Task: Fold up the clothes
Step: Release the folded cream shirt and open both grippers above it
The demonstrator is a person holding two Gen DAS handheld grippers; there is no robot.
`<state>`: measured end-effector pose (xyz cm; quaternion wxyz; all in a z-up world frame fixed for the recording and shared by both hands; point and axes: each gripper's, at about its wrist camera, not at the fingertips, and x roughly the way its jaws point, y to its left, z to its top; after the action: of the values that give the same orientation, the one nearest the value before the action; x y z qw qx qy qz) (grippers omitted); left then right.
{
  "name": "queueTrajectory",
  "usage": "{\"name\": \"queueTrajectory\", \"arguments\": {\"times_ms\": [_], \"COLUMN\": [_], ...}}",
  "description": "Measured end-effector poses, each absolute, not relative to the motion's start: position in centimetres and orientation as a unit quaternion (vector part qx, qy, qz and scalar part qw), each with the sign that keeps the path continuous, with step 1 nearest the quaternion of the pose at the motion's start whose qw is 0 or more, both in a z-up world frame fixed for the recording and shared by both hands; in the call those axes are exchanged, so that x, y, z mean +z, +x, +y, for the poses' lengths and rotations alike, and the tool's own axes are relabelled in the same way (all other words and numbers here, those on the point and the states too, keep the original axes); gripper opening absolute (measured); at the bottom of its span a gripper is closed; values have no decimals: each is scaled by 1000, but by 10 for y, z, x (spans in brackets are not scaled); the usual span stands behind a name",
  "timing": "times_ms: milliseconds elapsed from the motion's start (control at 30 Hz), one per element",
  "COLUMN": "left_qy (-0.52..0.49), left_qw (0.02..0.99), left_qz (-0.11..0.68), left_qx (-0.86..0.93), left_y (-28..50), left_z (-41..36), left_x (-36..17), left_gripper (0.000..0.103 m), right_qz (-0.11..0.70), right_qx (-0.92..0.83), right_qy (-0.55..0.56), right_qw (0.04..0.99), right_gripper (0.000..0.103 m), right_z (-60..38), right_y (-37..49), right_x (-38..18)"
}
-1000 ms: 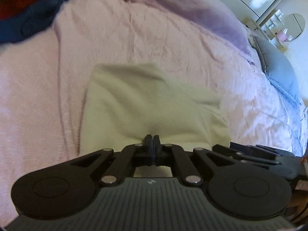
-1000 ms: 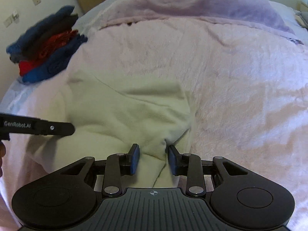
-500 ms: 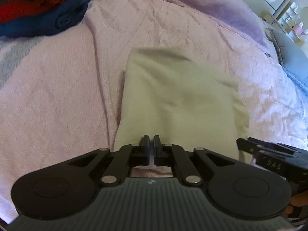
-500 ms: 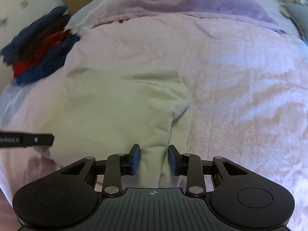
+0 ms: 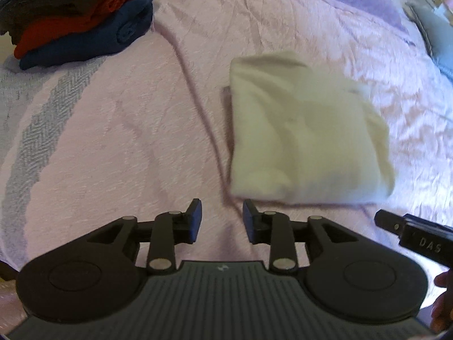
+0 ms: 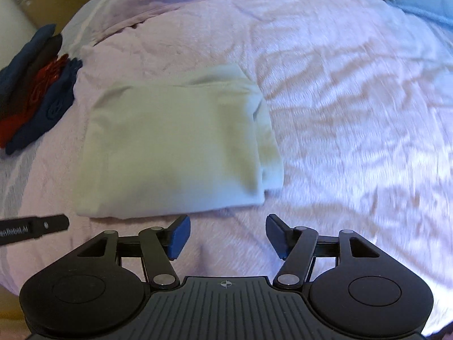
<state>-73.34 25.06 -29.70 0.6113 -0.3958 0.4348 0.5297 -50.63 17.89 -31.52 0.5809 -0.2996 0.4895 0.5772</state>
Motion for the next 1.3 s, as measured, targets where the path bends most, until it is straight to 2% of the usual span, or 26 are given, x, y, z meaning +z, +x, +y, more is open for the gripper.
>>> {"name": "queueTrajectory", "arguments": {"times_ms": [300,933,1100,1233,1300], "left_qy": [-389,-400,-443,-496,-508], "left_qw": [611,592,608,628,635], "left_qz": [453,474,399,302,268], "left_qx": [520,514,524,519,517], "left_y": [-743,-718,-739,-768,-776], "left_z": [238,250,258,270,279], "left_x": [-293,-320,-318,-319,-322], "left_gripper": [39,42,43,52,53], "right_qz": [486,494,503,536,561], "right_qx": [557,566,582,594,590], "right_qy": [-304,-326,-299,-228,-180], "right_qw": [601,573,565,554,552], "right_gripper": [66,66,66,66,66], "right_z": [160,176,182,187,191], "right_y": [-519,-504,-483,-450,-431], "right_x": [-301,-328,-326,-326,-329]}}
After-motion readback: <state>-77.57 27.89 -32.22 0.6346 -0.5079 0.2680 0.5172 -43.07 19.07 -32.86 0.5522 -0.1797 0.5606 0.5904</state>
